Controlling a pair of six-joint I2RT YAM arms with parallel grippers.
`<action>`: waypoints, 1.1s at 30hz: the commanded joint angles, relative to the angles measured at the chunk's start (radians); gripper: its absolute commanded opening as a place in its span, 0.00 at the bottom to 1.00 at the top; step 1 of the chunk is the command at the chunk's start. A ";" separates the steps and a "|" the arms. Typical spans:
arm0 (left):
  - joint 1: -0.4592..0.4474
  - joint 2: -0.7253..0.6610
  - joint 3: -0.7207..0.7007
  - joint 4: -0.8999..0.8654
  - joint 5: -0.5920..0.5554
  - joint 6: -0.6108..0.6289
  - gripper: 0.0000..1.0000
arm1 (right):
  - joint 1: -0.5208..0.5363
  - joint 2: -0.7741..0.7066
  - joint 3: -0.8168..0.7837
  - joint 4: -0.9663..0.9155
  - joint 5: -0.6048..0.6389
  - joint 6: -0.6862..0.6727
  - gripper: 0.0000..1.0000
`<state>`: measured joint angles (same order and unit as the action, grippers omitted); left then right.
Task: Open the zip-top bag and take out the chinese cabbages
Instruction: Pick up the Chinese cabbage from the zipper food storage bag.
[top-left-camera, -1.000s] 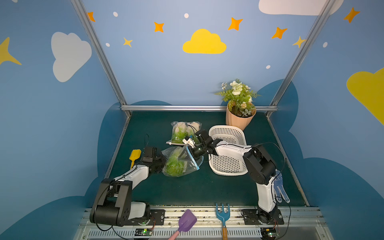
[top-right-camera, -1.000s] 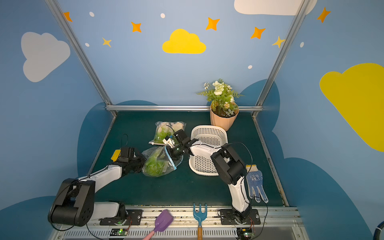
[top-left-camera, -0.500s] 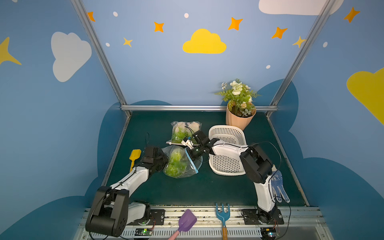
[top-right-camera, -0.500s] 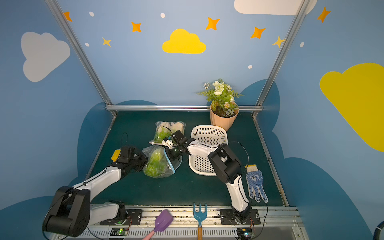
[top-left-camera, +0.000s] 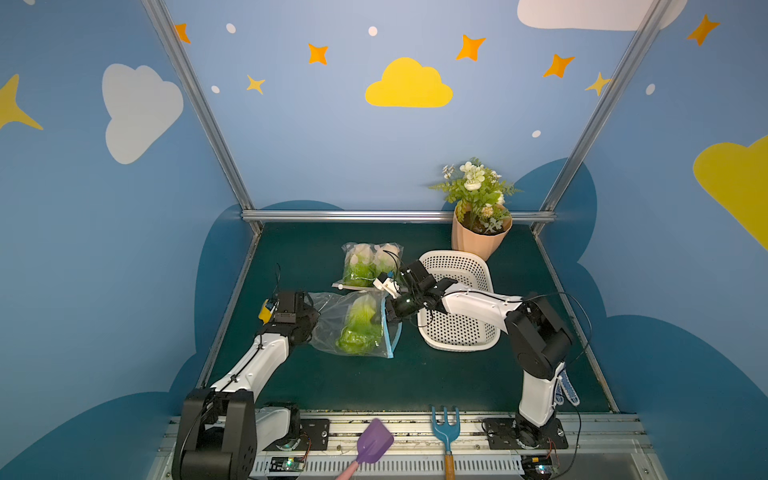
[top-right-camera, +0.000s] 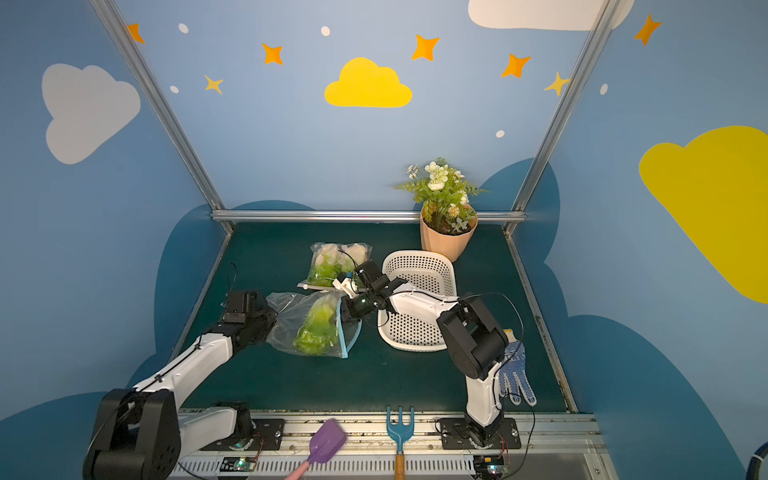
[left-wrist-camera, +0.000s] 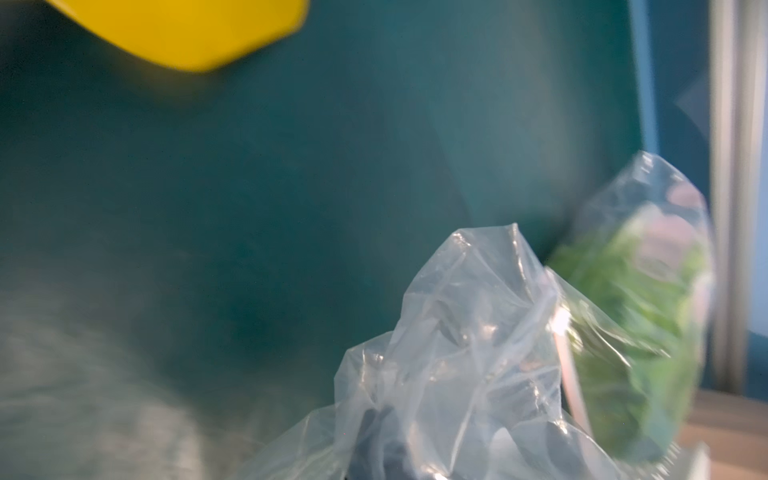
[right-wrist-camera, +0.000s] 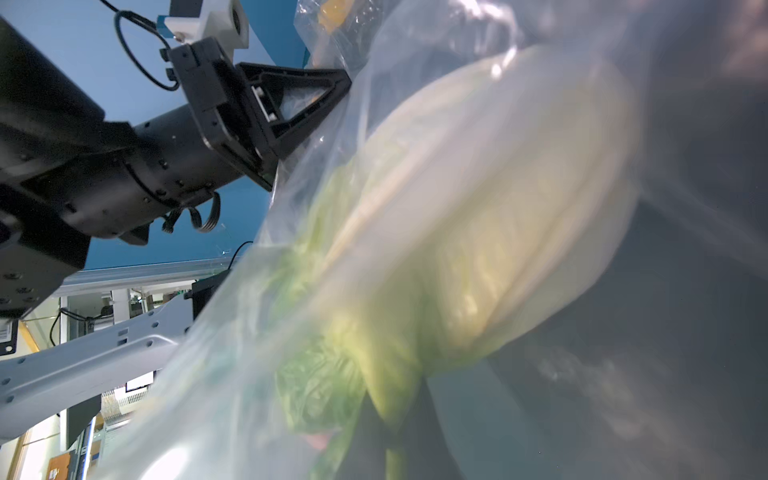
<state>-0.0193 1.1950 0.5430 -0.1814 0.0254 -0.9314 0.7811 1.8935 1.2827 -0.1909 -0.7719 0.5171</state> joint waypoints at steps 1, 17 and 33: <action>0.029 0.014 0.037 -0.053 -0.098 0.059 0.04 | -0.015 -0.062 -0.027 0.000 -0.026 -0.018 0.00; 0.136 0.080 0.122 -0.081 -0.146 0.136 0.04 | -0.117 -0.297 -0.117 -0.170 0.047 -0.110 0.00; 0.149 0.157 0.144 -0.040 0.019 0.220 0.04 | -0.271 -0.590 -0.183 -0.173 0.336 0.045 0.00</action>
<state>0.1364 1.3502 0.6712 -0.2325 -0.0162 -0.7589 0.5312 1.3544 1.1080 -0.3790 -0.5304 0.5129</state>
